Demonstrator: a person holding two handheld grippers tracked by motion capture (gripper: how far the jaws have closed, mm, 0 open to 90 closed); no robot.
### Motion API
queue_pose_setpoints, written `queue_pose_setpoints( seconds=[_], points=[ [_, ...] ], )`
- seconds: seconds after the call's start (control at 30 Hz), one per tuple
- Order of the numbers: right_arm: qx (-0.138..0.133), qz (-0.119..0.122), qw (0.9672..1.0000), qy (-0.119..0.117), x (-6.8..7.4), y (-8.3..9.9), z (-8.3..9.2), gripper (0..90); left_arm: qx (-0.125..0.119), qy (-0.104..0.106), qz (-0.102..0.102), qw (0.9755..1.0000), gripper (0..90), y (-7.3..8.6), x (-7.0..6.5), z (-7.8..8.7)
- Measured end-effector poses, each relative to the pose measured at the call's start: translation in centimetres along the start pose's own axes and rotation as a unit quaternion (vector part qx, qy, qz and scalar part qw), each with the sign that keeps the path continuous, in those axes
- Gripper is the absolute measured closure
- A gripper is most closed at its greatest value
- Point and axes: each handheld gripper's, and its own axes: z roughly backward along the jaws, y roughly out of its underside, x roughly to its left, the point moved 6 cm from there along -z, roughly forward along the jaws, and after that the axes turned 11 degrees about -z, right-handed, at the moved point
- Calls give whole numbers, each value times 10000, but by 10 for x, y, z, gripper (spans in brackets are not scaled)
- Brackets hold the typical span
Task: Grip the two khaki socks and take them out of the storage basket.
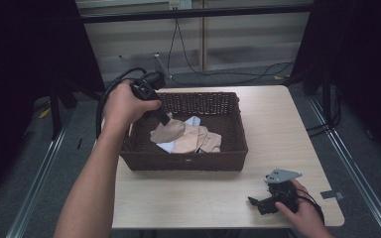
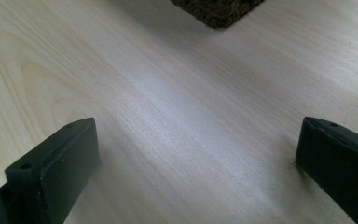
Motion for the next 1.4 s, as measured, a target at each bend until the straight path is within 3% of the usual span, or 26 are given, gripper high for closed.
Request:
queue_pose_setpoints(
  seconds=[0.43, 0.9, 1.4],
  points=[
    [0, 2, 10000, 1, 0, 0, 0, 0, 184, 58, -212, 9996, 870, 10, -11, 1],
    [0, 1, 10000, 1, 0, 0, 0, 0, 221, 184, -268, 9992, 870, 24, -16, -6],
    [-12, 0, 10000, 2, 0, 0, 0, 0, 313, 345, -579, 9972, 870, 35, -33, -15]
  ],
)
